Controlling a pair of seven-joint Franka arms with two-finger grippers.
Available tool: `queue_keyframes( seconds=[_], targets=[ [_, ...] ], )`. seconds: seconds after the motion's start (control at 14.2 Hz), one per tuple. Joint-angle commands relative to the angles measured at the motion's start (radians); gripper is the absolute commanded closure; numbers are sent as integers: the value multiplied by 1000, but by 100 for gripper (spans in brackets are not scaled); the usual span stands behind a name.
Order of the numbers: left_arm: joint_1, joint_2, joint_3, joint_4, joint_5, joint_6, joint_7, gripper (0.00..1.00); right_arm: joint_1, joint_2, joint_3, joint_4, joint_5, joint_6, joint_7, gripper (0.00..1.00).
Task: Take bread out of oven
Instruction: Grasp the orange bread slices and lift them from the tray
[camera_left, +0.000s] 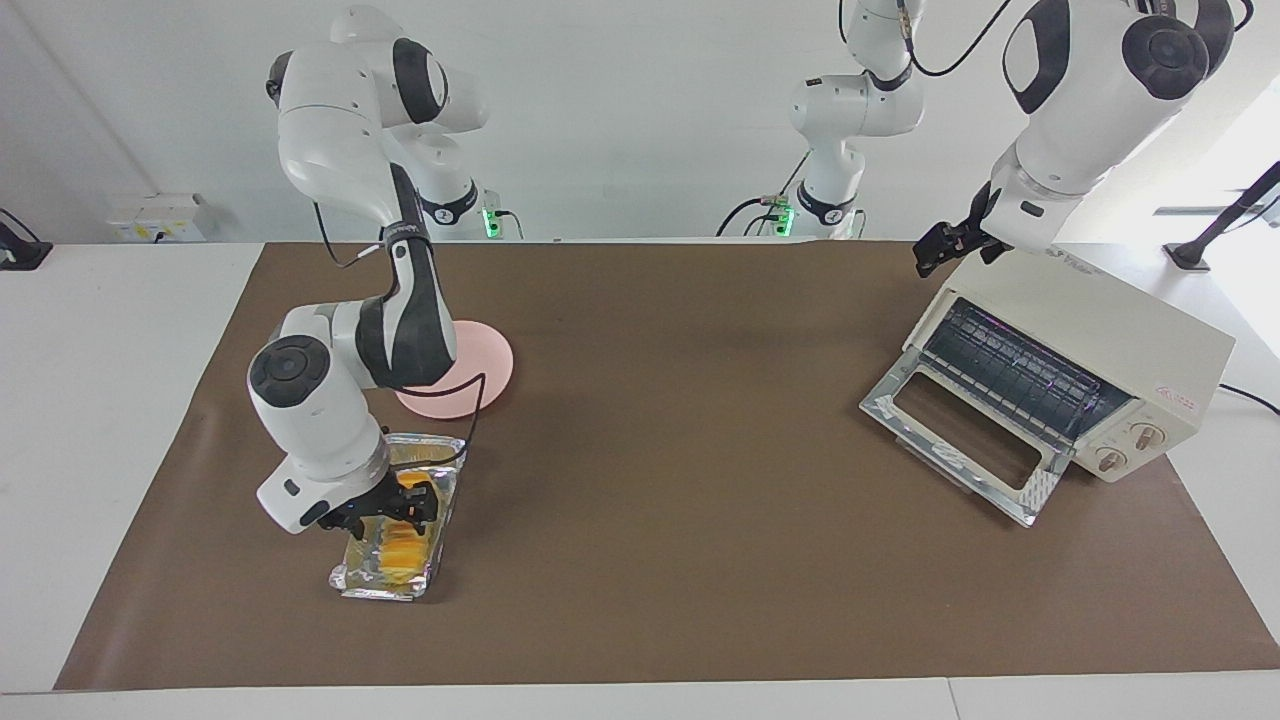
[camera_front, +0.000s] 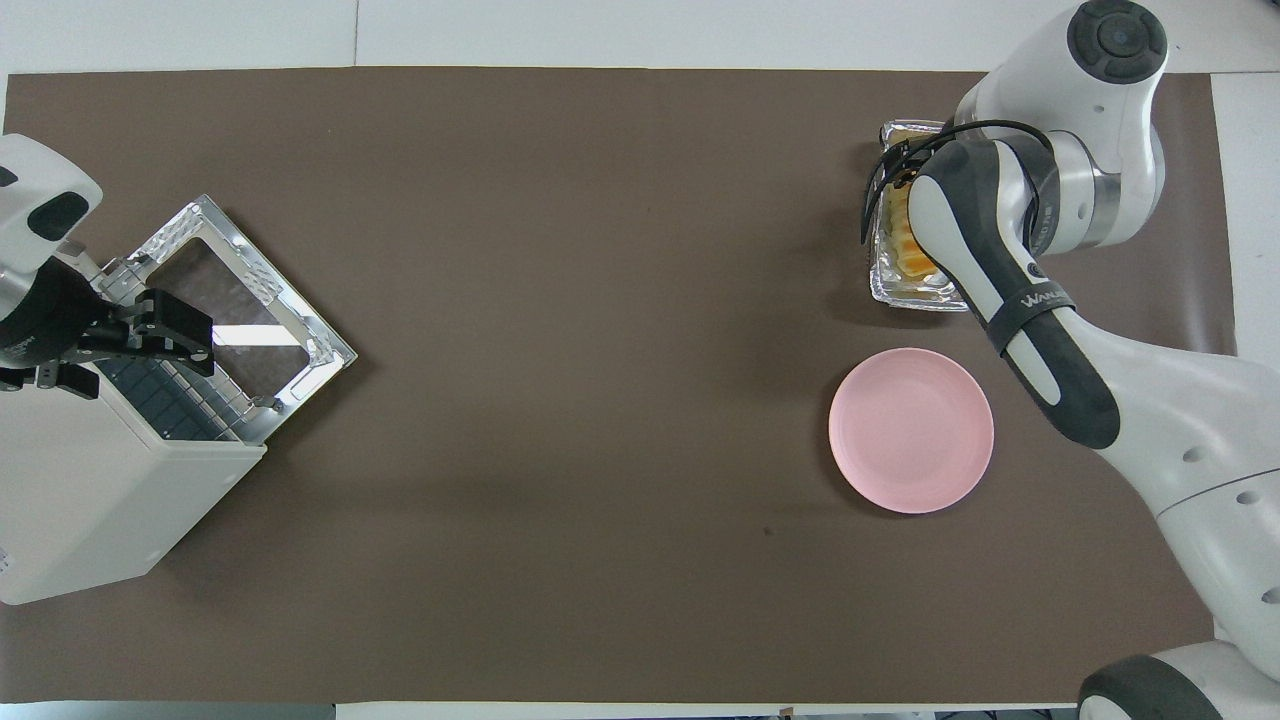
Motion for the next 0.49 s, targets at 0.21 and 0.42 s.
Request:
queue_keyframes(
  seconds=[0.21,0.42],
  targets=[
    [7,-12,0,-12,-11,5,4,0,-6,-58,8,-121,-17,86,30,18],
    [7,-12,0,-12,-11,5,3,0,-6,-78,7,-195,-17,172,30,18]
  ],
)
